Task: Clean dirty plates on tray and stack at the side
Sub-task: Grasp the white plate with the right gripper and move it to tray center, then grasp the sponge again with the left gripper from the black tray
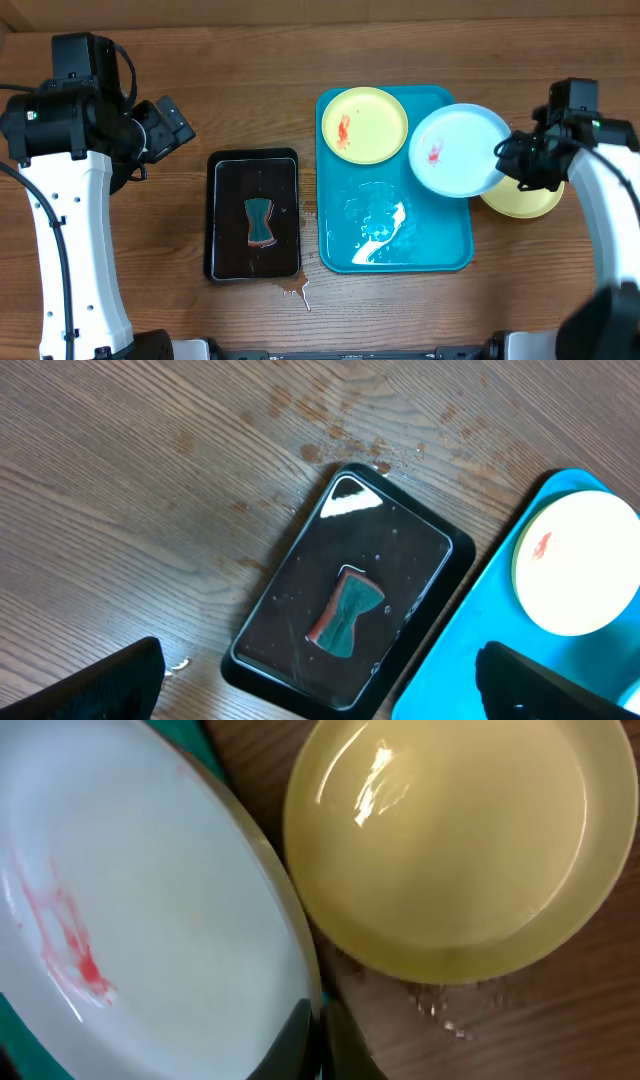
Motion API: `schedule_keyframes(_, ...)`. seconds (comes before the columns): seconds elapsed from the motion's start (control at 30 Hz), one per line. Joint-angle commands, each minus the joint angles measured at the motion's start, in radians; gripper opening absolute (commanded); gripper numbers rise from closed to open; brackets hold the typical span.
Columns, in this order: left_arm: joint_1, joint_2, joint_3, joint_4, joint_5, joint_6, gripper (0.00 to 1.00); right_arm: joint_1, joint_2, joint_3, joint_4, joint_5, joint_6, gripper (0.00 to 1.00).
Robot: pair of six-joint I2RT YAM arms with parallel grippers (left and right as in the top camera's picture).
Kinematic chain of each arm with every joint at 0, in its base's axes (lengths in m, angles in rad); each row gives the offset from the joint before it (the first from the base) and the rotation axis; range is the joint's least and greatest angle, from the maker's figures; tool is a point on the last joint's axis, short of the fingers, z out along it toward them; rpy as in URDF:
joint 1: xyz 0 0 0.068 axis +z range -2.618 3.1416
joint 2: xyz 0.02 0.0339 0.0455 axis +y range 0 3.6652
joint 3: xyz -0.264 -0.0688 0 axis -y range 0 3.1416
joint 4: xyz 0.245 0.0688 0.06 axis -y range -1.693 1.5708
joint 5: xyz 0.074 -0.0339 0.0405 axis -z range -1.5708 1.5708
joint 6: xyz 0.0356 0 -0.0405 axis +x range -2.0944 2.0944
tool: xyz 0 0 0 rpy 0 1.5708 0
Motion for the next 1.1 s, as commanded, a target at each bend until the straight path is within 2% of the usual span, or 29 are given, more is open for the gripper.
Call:
schedule_keyframes(0.0,0.005,0.005,0.011,0.0,0.003,0.019,1.0,0.091,-0.048,0.003,-0.047,-0.004,0.0,0.04)
schedule_keyframes(0.1,0.005,0.005,0.011,0.0,0.003,0.019,1.0,0.18,-0.045,-0.059,-0.02,-0.005,0.0,0.04)
schedule_keyframes(0.2,0.005,0.005,0.011,0.0,0.003,0.019,1.0,0.261,-0.042,-0.161,0.102,-0.004,0.014,0.04)
schedule_keyframes(0.33,0.005,0.005,0.011,0.001,0.003,0.019,1.0,0.311,-0.04,-0.306,0.276,-0.005,0.08,0.04)
schedule_keyframes(0.43,0.005,0.005,0.011,0.026,0.01,0.008,1.0,0.332,-0.04,-0.369,0.333,-0.005,0.073,0.04)
schedule_keyframes(0.63,0.005,0.005,0.011,0.053,0.048,-0.026,1.0,0.356,-0.042,-0.378,0.33,-0.005,-0.048,0.04)
schedule_keyframes(0.7,0.005,0.005,0.011,0.051,0.115,-0.024,1.0,0.356,-0.043,-0.373,0.318,-0.006,-0.05,0.13)
schedule_keyframes(0.73,0.004,0.005,0.01,0.051,0.159,-0.008,1.0,0.356,-0.043,-0.365,0.305,-0.006,-0.05,0.26)
schedule_keyframes(0.77,-0.001,0.006,0.01,0.052,0.208,0.023,1.0,0.356,-0.043,-0.351,0.289,-0.005,-0.05,0.31)
schedule_keyframes(0.83,-0.026,0.012,0.009,0.051,0.258,0.101,0.97,0.356,-0.052,-0.315,0.253,-0.005,-0.049,0.33)
schedule_keyframes(0.97,-0.125,0.032,-0.015,0.022,0.204,0.176,0.89,0.356,-0.084,-0.229,0.185,-0.005,-0.048,0.33)
schedule_keyframes(1.07,-0.252,0.06,-0.102,0.018,0.061,0.153,0.83,0.356,-0.107,-0.15,0.122,-0.005,-0.034,0.33)
